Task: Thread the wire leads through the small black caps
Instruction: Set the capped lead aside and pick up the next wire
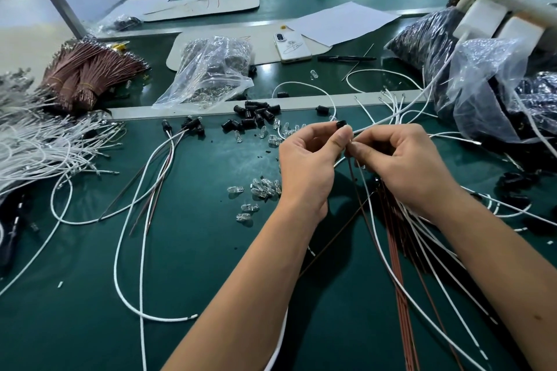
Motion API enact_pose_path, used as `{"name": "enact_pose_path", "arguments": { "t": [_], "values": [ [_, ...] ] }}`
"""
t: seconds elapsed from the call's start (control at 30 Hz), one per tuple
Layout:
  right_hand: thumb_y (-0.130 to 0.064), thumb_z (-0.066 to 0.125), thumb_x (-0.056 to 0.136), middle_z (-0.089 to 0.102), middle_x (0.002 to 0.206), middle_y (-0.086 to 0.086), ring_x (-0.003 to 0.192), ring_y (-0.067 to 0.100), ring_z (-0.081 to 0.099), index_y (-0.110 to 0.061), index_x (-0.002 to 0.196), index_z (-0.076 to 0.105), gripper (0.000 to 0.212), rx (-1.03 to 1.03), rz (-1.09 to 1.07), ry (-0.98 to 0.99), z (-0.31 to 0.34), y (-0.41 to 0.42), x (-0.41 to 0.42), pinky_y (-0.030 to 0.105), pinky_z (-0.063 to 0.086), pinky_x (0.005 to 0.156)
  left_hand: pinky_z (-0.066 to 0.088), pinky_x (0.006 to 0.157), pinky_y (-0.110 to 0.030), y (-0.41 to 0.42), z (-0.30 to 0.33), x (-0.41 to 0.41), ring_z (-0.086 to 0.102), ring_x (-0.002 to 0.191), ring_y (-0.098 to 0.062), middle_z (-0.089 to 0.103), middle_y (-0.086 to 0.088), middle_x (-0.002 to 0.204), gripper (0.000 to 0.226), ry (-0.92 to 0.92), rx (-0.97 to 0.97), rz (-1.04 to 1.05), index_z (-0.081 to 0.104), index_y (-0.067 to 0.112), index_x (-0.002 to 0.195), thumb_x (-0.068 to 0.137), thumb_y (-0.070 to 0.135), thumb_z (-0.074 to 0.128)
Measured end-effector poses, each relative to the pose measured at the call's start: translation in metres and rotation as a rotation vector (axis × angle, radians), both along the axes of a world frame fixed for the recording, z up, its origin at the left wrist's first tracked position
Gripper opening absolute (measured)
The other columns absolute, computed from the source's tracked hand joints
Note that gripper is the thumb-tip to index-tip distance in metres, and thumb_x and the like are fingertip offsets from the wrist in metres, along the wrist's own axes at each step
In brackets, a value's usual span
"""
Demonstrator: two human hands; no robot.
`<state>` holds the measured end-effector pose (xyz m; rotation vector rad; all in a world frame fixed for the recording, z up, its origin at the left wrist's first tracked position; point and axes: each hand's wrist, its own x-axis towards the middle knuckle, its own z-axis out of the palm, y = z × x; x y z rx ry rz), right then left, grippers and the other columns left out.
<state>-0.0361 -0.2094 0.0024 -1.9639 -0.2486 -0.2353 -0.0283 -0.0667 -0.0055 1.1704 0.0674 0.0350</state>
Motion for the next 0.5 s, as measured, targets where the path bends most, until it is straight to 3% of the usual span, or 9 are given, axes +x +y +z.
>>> {"name": "enact_pose_path", "arguments": {
  "t": [0.13, 0.4, 0.5],
  "values": [
    [-0.015, 0.076, 0.093, 0.069, 0.072, 0.014, 0.065, 0.017, 0.055, -0.016, 0.081, 0.078, 0.013, -0.008, 0.011, -0.008, 0.0005, 0.0019, -0.0005, 0.042, 0.049, 0.062, 0.056, 0.079, -0.033, 0.0001, 0.0004, 0.0004, 0.067, 0.078, -0.02, 0.073, -0.008, 0.082, 0.01, 0.014, -0.032, 0.017, 0.073, 0.011, 0.085, 0.084, 0.002, 0.078],
    [-0.013, 0.076, 0.093, 0.07, 0.07, 0.004, 0.06, 0.002, 0.053, -0.016, 0.081, 0.078, 0.012, -0.01, 0.044, -0.026, 0.0, 0.0033, -0.001, 0.016, 0.044, 0.06, 0.059, 0.081, -0.034, 0.0016, 0.0023, -0.0018, 0.068, 0.081, -0.023, 0.073, -0.014, 0.085, 0.012, -0.007, -0.063, 0.003, 0.072, 0.009, 0.086, 0.085, -0.003, 0.075],
    [-0.018, 0.077, 0.093, 0.068, 0.067, 0.001, 0.06, 0.007, 0.054, -0.017, 0.082, 0.077, 0.011, 0.02, 0.005, -0.095, -0.0053, 0.005, -0.0002, 0.023, 0.045, 0.059, 0.058, 0.083, -0.03, 0.0069, 0.0061, -0.0006, 0.068, 0.082, -0.022, 0.073, -0.014, 0.087, 0.014, -0.095, -0.072, -0.042, 0.072, 0.007, 0.088, 0.085, -0.006, 0.073]
  ]
}}
